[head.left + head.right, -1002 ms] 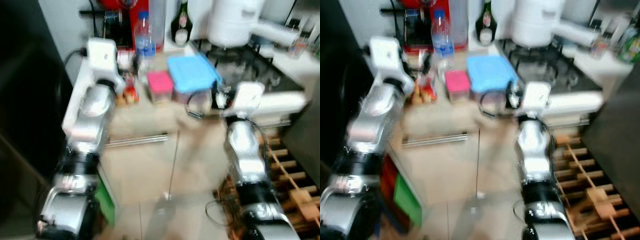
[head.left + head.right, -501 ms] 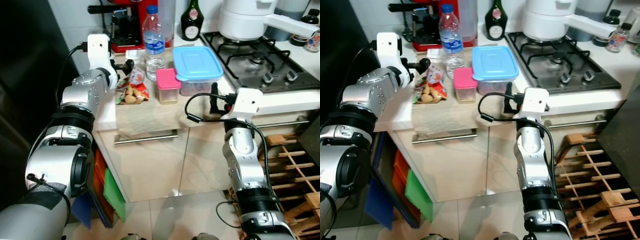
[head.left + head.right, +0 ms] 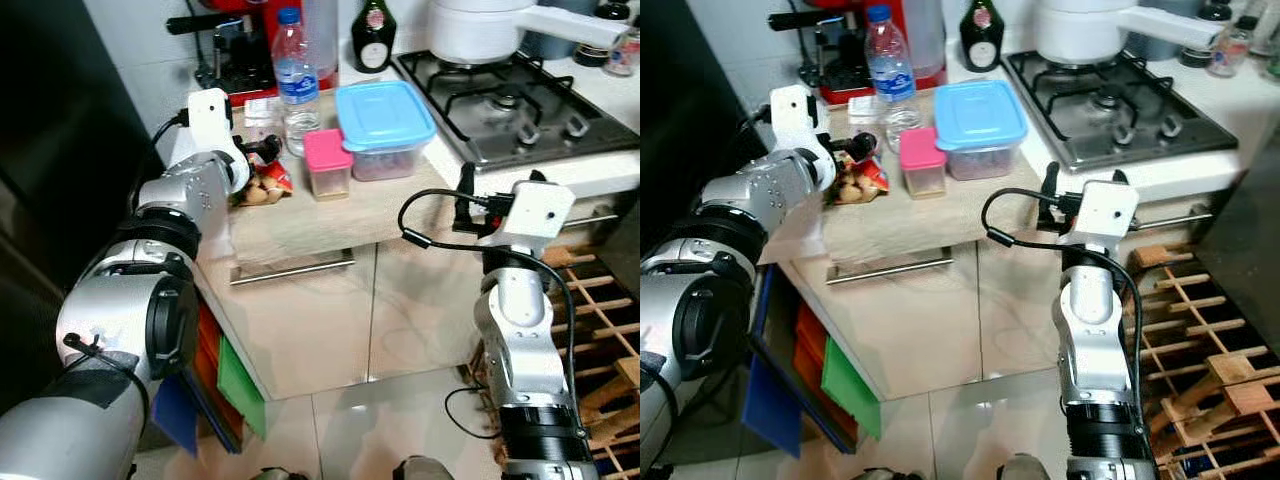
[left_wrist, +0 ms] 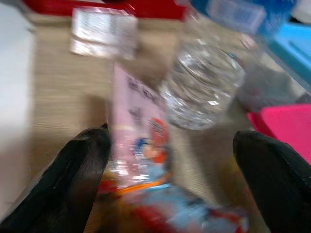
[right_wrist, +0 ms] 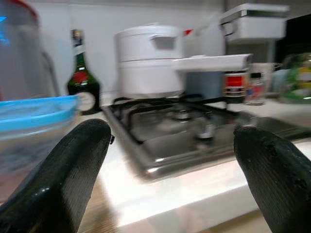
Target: Restocking fridge
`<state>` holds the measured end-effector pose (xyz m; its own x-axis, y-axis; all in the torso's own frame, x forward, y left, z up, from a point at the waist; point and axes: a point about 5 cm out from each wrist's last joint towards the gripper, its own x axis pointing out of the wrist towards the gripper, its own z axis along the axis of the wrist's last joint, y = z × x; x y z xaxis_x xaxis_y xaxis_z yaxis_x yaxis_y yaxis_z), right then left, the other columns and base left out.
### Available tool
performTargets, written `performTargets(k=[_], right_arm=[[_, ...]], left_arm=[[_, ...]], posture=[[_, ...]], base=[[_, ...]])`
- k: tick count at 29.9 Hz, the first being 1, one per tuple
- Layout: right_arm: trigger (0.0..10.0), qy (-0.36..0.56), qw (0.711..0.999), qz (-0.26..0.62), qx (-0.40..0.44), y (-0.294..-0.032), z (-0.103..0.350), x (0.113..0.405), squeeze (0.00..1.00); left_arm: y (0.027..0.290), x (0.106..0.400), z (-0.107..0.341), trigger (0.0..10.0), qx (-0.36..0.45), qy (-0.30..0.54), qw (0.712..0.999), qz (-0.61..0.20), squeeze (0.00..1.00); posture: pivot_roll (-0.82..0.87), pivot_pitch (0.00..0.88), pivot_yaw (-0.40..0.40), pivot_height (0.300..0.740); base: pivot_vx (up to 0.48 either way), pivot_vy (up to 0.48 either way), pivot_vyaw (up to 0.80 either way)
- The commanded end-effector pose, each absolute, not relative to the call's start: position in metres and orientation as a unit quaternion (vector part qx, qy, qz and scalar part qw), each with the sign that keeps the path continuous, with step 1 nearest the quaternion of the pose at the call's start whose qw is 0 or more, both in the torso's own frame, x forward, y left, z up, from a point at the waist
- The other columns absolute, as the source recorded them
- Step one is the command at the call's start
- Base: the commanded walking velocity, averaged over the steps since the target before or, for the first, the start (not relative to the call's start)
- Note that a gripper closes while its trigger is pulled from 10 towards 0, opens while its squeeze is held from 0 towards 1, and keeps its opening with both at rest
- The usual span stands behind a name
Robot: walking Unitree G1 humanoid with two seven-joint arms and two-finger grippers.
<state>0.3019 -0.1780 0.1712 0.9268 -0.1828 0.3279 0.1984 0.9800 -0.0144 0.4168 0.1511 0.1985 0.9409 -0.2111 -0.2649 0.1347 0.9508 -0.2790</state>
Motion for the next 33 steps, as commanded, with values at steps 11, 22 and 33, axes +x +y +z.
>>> performTargets(k=[11,22,33], right_arm=[[10.0,-0.166,0.98,-0.1,-0.042,-0.18,0.182,0.304,0.0],[10.0,-0.159,0.982,-0.09,-0.048,-0.176,0.18,0.305,0.0],[10.0,-0.15,0.984,-0.093,-0.039,-0.174,0.175,0.306,0.0]], left_arm=[[0.15,0.411,0.171,10.0,-0.068,0.179,0.981,-0.025,0.0],[0.182,0.402,0.151,10.0,0.051,0.21,0.976,0.028,0.0],[0.189,0.395,0.134,0.0,0.04,0.234,0.971,0.016,0.0]], posture=[[-0.37,0.01,0.17,0.74],[-0.36,0.009,0.161,0.74],[-0.34,0.007,0.179,0.74]], base=[[0.0,0.0,0.0],[0.0,0.0,0.0],[0.0,0.0,0.0]])
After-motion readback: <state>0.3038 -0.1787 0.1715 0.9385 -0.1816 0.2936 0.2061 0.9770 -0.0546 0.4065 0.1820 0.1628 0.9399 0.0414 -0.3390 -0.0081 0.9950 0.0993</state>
